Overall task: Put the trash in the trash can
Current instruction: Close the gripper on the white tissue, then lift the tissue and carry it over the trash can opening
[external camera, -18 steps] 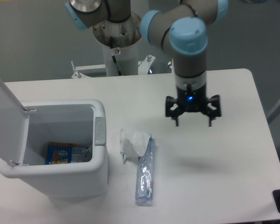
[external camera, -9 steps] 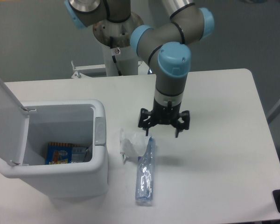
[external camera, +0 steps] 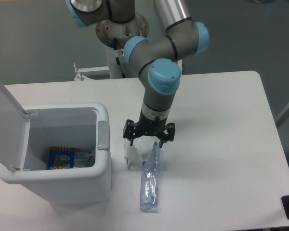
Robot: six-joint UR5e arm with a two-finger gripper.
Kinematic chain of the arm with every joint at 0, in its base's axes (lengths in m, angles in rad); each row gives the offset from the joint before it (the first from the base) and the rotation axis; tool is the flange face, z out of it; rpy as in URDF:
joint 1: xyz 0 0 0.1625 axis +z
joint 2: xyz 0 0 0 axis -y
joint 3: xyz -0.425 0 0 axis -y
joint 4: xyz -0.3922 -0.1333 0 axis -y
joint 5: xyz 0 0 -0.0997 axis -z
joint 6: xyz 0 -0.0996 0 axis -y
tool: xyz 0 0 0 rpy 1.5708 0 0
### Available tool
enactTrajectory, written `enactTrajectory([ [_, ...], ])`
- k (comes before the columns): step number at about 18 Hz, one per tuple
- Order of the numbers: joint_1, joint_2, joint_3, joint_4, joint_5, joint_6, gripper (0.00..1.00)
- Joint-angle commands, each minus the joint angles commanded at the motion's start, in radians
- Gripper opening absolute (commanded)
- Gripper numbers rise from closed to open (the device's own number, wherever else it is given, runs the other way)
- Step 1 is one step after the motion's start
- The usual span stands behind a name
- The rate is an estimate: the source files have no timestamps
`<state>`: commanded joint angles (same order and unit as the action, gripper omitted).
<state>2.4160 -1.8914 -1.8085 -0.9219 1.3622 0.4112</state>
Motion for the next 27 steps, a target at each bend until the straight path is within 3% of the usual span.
enactTrajectory([
  [3,-0.014,-0.014,-0.003,0.011,0.002,-0.012,0.97],
  [10,-0.017,-0.012,-0.003,0.009,0.002,-0.012,0.31],
  [15,-0.017,-0.011,-0.002,0.006,0.0,-0.011,0.06],
  [23,-0.005,0.003,0.006,0.002,-0.003,0.009,0.02],
  [27,0.029,0.038,0.044,-0.003,-0.037,0.027,0.01],
])
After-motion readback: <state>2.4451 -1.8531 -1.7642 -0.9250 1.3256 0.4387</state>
